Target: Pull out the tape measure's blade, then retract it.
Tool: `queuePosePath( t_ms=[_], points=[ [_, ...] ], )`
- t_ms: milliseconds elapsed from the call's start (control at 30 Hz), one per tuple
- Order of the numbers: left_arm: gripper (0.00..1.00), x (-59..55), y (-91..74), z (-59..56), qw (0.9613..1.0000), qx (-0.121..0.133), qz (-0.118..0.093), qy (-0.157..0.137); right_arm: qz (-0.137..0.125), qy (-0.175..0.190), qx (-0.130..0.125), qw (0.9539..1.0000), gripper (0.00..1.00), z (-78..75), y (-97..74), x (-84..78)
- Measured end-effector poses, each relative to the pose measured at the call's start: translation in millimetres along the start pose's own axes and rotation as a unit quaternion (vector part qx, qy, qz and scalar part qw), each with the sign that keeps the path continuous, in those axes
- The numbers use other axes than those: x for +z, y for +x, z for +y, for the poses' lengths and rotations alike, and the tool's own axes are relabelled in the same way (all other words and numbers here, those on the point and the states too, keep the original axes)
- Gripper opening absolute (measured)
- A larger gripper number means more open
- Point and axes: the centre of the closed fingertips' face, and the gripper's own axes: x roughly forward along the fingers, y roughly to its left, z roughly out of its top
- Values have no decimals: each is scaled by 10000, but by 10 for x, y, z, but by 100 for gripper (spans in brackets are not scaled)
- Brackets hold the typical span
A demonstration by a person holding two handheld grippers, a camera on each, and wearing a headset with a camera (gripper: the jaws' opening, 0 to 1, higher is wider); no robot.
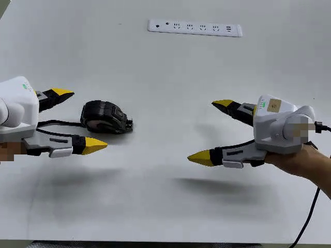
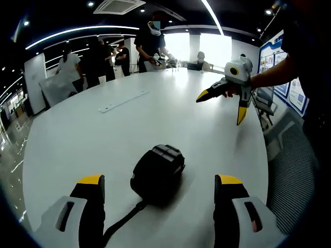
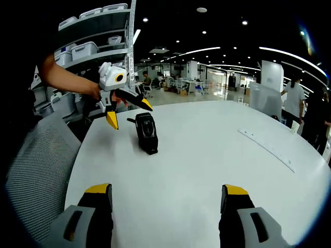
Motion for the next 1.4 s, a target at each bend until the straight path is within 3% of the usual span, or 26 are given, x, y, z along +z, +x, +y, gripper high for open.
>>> queuePosePath(
  t_ms=[500,800,1400],
  points=[
    [66,-50,44,91,9977,-352,372,446,-60,-424,574,9974,71,39,282,127],
    [57,-55,79,84,9945,-621,528,652,-121,-625,812,9947,59,48,431,214],
    [37,-121,141,128,9812,-1127,931,1257,-7,-897,1244,9882,41,111,778,287]
  ],
)
